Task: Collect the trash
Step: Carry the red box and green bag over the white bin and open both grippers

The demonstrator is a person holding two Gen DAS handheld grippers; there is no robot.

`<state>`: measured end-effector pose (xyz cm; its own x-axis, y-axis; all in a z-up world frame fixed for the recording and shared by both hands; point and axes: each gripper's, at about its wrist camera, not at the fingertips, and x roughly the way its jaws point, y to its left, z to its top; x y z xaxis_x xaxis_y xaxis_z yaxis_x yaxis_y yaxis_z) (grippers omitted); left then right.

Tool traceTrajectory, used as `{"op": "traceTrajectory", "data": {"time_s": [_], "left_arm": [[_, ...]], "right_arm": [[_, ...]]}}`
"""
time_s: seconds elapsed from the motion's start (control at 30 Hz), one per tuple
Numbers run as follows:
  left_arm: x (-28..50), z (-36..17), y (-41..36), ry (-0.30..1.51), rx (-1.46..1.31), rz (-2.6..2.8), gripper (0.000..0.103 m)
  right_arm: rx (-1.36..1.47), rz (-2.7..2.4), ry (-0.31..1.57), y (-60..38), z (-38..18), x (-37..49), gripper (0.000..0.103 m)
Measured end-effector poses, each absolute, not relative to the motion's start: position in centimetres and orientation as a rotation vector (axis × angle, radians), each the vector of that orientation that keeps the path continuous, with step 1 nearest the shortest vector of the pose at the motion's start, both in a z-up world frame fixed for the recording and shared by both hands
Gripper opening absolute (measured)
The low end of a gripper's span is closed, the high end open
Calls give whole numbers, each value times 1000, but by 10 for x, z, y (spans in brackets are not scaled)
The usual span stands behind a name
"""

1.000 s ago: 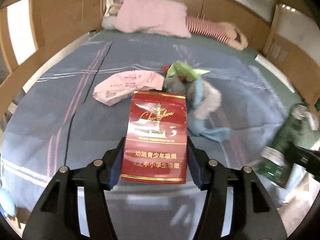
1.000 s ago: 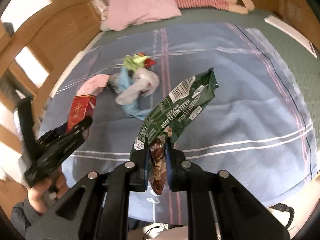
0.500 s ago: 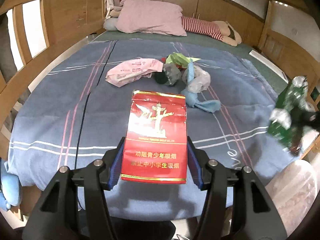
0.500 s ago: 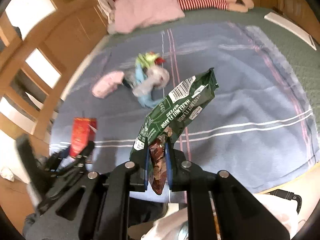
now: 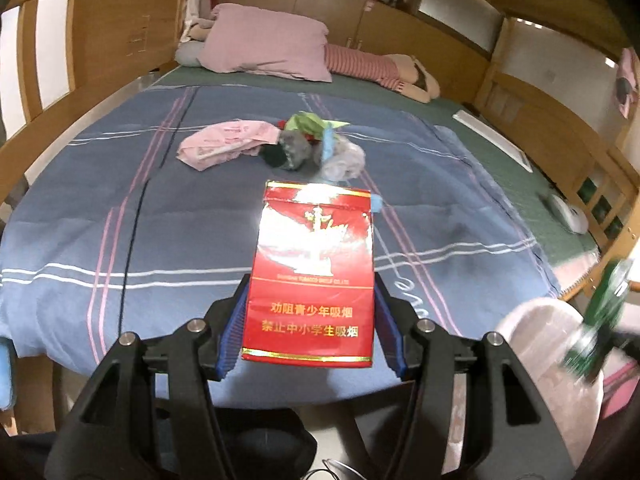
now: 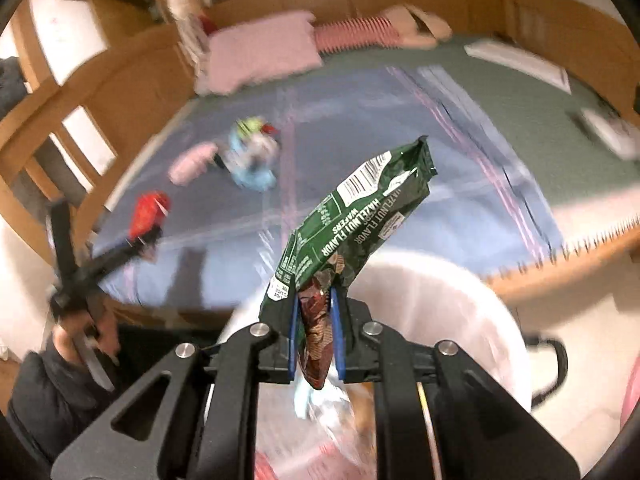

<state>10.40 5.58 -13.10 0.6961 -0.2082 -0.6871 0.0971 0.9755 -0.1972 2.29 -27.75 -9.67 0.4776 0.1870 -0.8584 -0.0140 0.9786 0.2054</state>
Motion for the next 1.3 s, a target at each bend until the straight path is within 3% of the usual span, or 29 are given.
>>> {"op": "traceTrajectory", "data": {"time_s": [0.07,0.1,0.13,0.2,0.3,0.43,0.63,0.77,0.8,0.83,0.87,1.0,1.3], "left_arm": [[100,-130,53,773,-156,-201,57],[99,-129,53,771,-160,-215,57],[100,-129,52,770,-164,-226,57],[100,-130,51,774,-174,-245,57],[98,-129,48,794,-196,-253,57],[76,-118,19,807,-225,-374,57],[18,-99,-90,823,-32,-804,57],[-25,-118,-154,899,203,-1018,59],[-35,-125,-166,903,279,-1029,68],[-40,-129,-173,900,323,-1030,85],[-44,-132,-176,892,349,-1029,91],[-44,-128,-170,852,348,-998,98],[-3,-101,-120,765,203,-729,98]], "right_arm": [[106,59,1299,-281,-141,22,22],[84,42,1353,-281,-153,21,37],[78,31,1368,-283,-160,18,42],[187,61,1296,-294,-147,13,45],[340,80,1166,-316,-118,11,76],[481,20,949,-349,-79,0,77],[630,-106,655,-396,-37,-38,77],[648,-131,640,-417,-29,-39,79],[660,-132,644,-423,-30,-39,79],[672,-131,649,-428,-31,-39,79],[679,-129,655,-431,-33,-38,79],[679,-117,666,-436,-33,-40,79],[642,-97,732,-413,-51,-34,79]]}}
